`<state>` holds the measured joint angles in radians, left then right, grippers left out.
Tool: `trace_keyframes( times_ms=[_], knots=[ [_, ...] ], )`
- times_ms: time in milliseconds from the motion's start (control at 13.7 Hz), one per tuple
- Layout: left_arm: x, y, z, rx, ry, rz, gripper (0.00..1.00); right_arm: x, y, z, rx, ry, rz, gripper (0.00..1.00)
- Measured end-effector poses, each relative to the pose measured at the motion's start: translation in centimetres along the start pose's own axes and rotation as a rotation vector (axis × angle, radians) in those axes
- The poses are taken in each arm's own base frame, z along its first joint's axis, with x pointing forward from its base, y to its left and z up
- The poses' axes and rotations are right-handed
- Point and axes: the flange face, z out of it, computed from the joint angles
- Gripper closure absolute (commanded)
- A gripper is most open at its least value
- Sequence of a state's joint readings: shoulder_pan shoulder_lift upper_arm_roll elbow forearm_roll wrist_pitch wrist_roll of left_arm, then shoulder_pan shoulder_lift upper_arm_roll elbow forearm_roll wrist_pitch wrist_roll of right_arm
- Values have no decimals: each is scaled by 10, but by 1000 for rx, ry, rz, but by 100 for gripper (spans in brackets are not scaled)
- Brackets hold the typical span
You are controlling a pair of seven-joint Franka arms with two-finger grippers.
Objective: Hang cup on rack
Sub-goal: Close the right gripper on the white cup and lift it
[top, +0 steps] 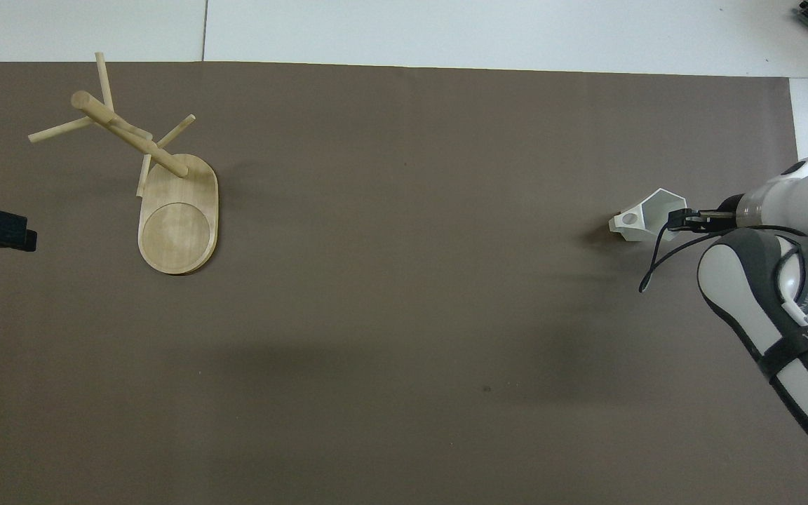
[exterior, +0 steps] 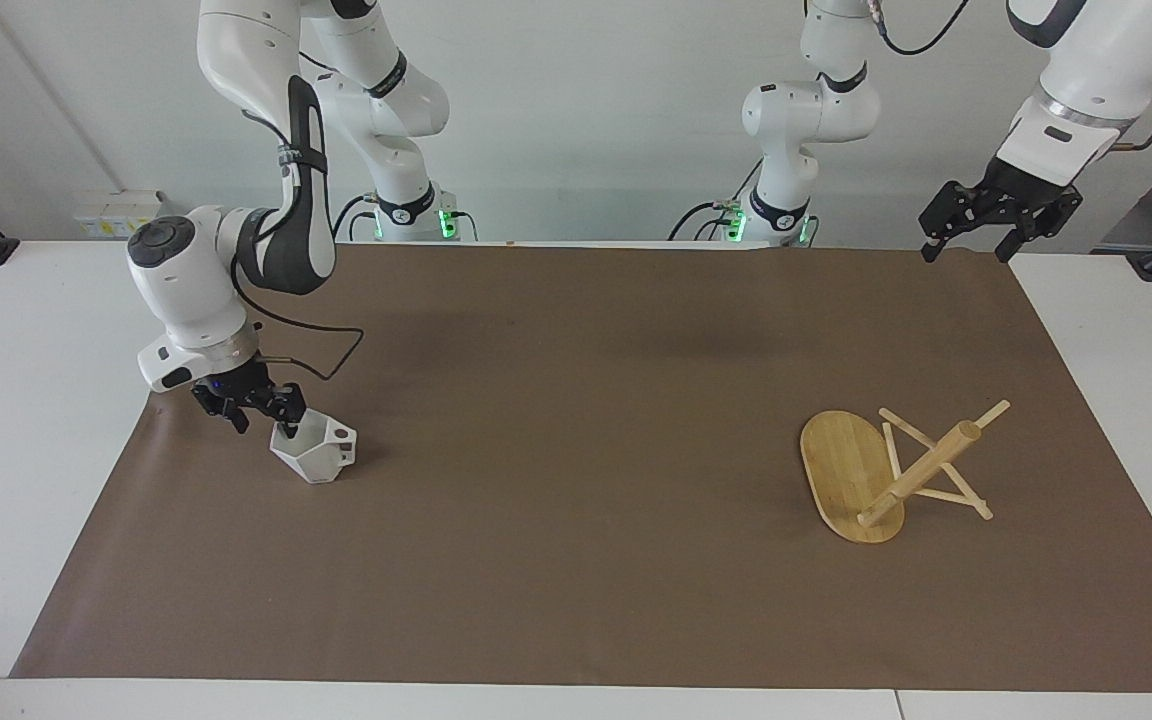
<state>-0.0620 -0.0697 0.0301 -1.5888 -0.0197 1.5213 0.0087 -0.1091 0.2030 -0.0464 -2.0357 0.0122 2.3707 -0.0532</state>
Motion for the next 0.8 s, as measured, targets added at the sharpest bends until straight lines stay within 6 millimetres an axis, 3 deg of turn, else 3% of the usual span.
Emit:
trace_keyframes(
  times_ms=[585,805],
  knots=[
    [0,0,0,0,0,0,0,-1,-2,1,1,-6,-3,100],
    [0,0,0,0,0,0,0,-1,-3,-1,2,-5,-4,100]
  ],
)
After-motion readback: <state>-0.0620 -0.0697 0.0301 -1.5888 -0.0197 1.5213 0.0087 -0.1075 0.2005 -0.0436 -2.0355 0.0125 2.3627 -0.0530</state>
